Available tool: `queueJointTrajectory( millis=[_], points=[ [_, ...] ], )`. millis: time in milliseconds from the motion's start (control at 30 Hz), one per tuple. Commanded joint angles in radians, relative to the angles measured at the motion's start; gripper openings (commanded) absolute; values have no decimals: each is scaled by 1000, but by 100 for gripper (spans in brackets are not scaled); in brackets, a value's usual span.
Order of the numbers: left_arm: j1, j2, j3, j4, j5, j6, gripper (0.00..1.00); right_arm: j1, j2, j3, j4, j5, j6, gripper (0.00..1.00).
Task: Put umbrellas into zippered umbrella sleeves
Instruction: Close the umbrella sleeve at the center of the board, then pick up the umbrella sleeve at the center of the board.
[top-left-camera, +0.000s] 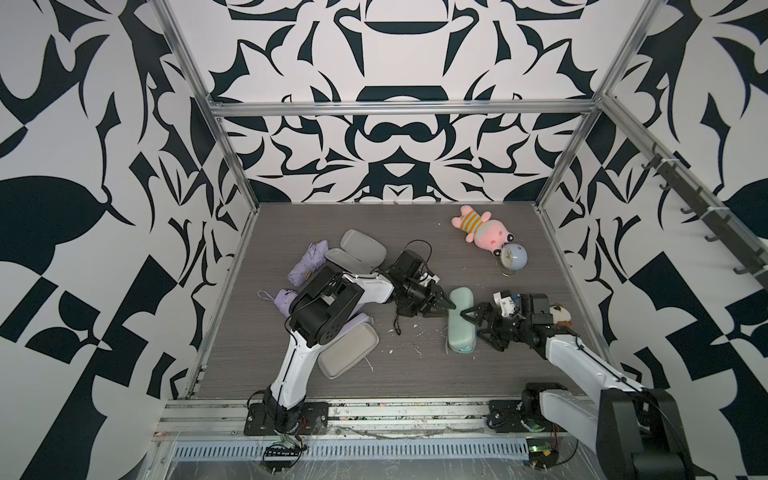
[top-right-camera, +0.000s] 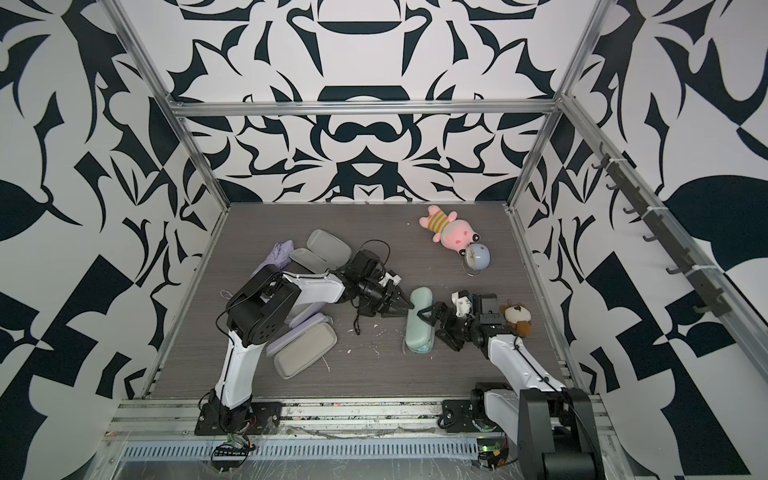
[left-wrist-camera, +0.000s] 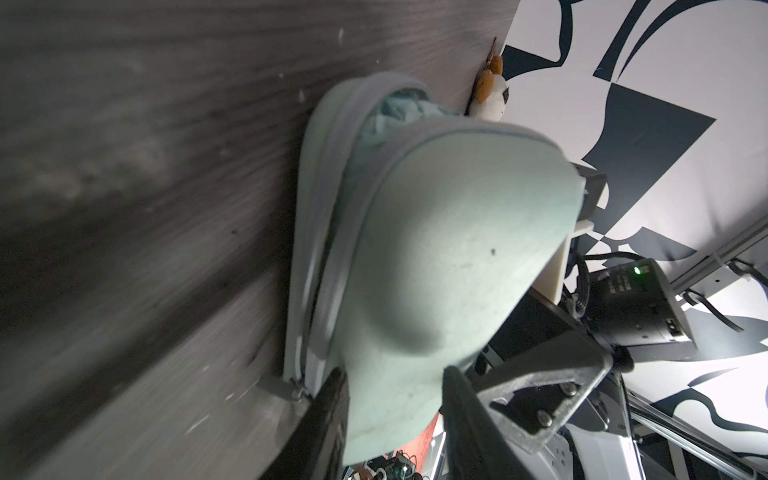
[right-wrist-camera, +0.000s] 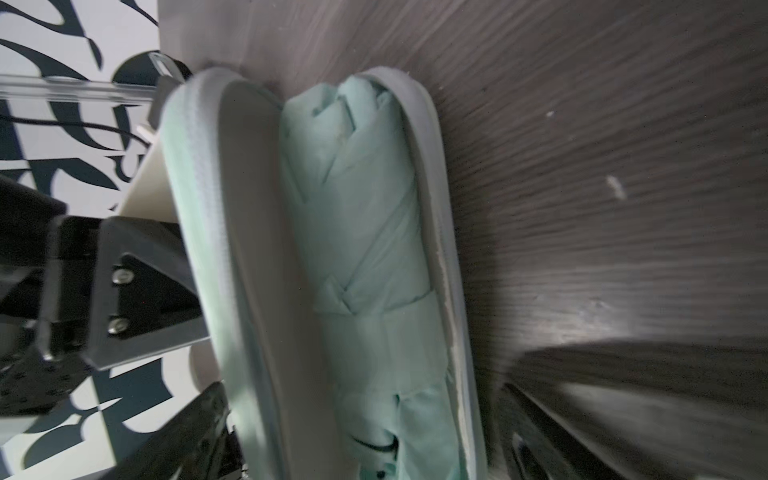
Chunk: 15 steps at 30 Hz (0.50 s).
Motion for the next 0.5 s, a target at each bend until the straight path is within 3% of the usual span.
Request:
queueJointTrajectory(
  millis=[0, 300, 467],
  points=[
    [-4, 25, 23, -50, -3, 31, 40, 61, 43, 46, -35, 122, -48, 99],
    [29, -17, -13, -64, -10, 65, 43, 74, 142, 25, 62, 84, -84, 52],
    [81, -128, -102, -40, -32, 108, 65, 74, 128, 6, 135, 22, -69, 26]
  ],
)
